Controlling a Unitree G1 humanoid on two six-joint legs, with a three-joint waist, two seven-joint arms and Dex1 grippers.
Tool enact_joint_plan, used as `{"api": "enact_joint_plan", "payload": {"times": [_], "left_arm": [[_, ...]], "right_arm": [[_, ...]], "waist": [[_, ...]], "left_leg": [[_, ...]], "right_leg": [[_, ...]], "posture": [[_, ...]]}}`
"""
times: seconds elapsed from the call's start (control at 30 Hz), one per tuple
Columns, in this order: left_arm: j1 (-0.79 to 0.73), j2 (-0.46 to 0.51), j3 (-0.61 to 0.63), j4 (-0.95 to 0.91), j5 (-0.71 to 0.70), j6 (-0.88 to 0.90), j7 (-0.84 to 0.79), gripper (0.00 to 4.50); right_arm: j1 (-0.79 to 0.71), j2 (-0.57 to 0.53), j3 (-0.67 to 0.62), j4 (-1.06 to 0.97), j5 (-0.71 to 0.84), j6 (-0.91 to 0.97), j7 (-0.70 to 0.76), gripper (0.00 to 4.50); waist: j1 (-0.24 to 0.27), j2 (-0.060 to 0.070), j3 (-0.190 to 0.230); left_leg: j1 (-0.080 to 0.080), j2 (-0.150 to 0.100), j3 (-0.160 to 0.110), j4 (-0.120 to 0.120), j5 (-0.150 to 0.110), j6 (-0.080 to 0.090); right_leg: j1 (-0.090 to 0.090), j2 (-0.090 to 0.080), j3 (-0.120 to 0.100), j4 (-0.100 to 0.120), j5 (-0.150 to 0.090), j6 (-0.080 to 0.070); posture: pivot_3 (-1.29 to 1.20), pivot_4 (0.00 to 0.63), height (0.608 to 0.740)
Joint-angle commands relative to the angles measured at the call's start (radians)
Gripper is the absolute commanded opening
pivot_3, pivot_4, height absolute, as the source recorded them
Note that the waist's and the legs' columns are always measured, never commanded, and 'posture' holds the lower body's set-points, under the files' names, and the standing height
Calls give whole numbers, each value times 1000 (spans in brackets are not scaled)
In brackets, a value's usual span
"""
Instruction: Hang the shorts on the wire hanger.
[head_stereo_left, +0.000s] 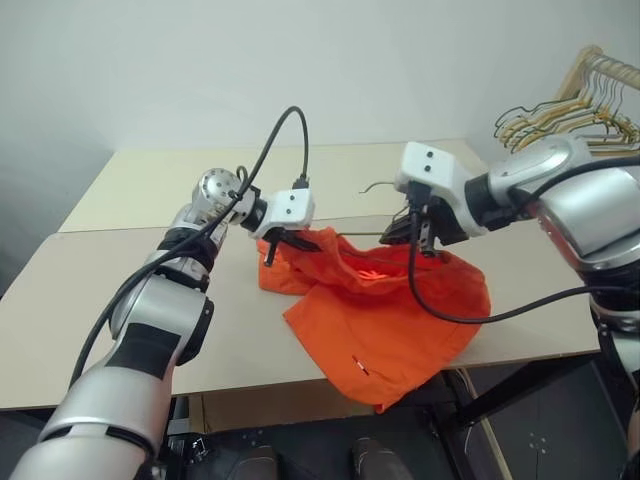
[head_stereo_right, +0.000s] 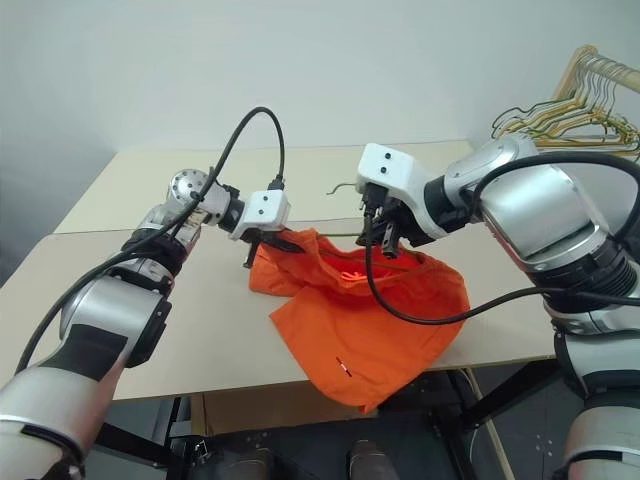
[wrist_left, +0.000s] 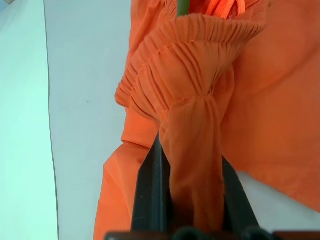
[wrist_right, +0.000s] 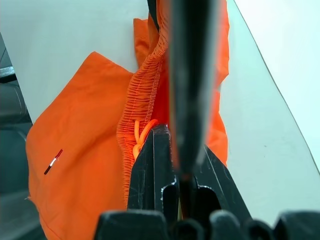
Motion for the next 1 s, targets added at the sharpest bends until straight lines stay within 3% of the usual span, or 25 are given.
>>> {"api": "enact_joint_plan", "payload": {"times": [0.03,0.2,0.3,0.5,0.67,0.9,1.0], "left_arm": [[-44,-8,40,-11,-13,17,-19,8],[-44,-8,74,-10,-15,50,-13,0],[-41,-4,89,-10,-16,72,-9,0],[-31,0,100,-11,-7,79,-9,0],[-37,-2,104,-10,-6,85,-6,0],[-37,3,112,-15,-8,84,-21,0],[-35,5,113,-18,-8,84,-28,0]], "right_arm": [[7,-18,-74,-18,-20,-62,-18,0],[81,-84,-120,-51,-27,-86,-22,1473],[131,-141,-207,-78,10,-45,-27,2629],[269,-257,-365,-158,78,-29,-8,4481],[453,-340,-339,-211,3,-117,-50,4481],[444,-253,-239,-131,-101,-165,-128,4481],[414,-212,-209,-100,-118,-181,-115,3897]], "waist": [[0,0,0],[3,0,0],[2,0,0],[0,0,0],[-3,0,0],[-9,0,0],[-7,0,0]], "left_leg": [[0,0,0,0,0,0],[0,-1,0,0,0,0],[-1,-1,0,0,0,0],[-1,-1,0,-1,0,0],[1,-1,0,0,0,0],[5,0,2,-1,0,0],[5,0,2,-1,0,0]], "right_leg": [[0,0,0,0,0,0],[0,0,0,0,0,0],[0,-1,0,-1,0,0],[0,-1,0,-1,0,0],[1,-1,0,-1,-2,4],[3,0,2,1,-3,4],[3,0,2,1,-3,4]], "posture": [[-25,0,740],[-28,0,740],[-29,0,740],[-29,0,740],[-26,0,740],[-19,0,740],[-10,0,740]]}}
